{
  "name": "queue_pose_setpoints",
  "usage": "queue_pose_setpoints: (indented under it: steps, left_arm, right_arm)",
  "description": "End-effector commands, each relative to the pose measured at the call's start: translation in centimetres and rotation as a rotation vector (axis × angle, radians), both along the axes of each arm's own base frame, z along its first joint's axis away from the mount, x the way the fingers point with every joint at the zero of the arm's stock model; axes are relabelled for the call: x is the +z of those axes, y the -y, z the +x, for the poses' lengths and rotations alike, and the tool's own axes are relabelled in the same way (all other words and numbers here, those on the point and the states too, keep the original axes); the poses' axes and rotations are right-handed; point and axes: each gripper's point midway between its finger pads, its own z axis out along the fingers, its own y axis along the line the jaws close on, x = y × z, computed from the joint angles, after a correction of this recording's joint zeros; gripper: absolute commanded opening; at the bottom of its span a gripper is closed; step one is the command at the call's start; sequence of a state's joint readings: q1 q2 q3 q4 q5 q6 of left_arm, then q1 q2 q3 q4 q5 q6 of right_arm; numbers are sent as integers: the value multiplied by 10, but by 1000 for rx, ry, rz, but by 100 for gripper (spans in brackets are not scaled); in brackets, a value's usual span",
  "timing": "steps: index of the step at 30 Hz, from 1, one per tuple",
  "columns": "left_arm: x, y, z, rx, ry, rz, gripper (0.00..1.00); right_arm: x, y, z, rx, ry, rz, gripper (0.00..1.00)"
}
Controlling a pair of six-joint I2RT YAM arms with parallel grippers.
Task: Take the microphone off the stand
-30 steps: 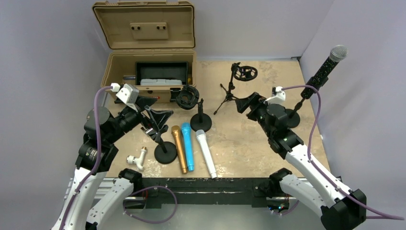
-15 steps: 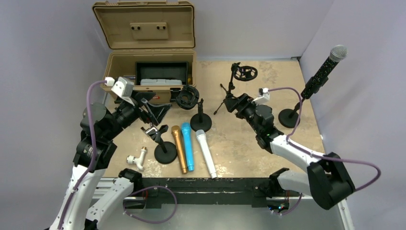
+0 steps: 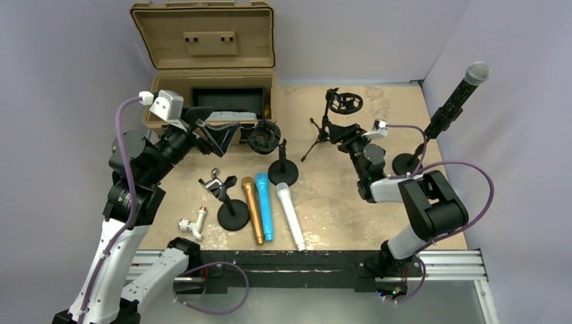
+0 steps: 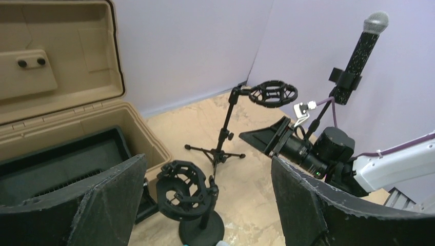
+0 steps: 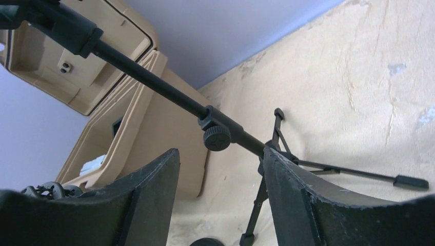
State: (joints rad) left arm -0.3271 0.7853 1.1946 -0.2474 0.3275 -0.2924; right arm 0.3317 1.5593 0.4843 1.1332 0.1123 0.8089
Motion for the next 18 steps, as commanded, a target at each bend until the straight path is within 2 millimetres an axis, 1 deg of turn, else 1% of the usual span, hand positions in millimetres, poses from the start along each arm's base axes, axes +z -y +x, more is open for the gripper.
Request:
queue_pose_setpoints:
  steps: [1, 4, 7, 10, 18]
  left_arm:
    - [-9, -6, 2, 28, 39, 31, 88]
    - [-11, -6, -4, 14, 51, 28, 88]
    - [-9, -4, -7, 2, 58, 26, 88]
    - [-8, -4, -8, -3, 61, 24, 88]
    - [-5, -4, -10, -19, 62, 4, 88]
  right_arm:
    - [50, 1, 8, 11, 229, -50, 60]
    - [46, -4, 14, 51, 240, -79, 60]
    - [44, -10, 15, 84, 268, -97, 56]
    - [41, -10, 16, 78, 268, -108, 53]
    - [33, -8, 24, 56, 258, -125, 49]
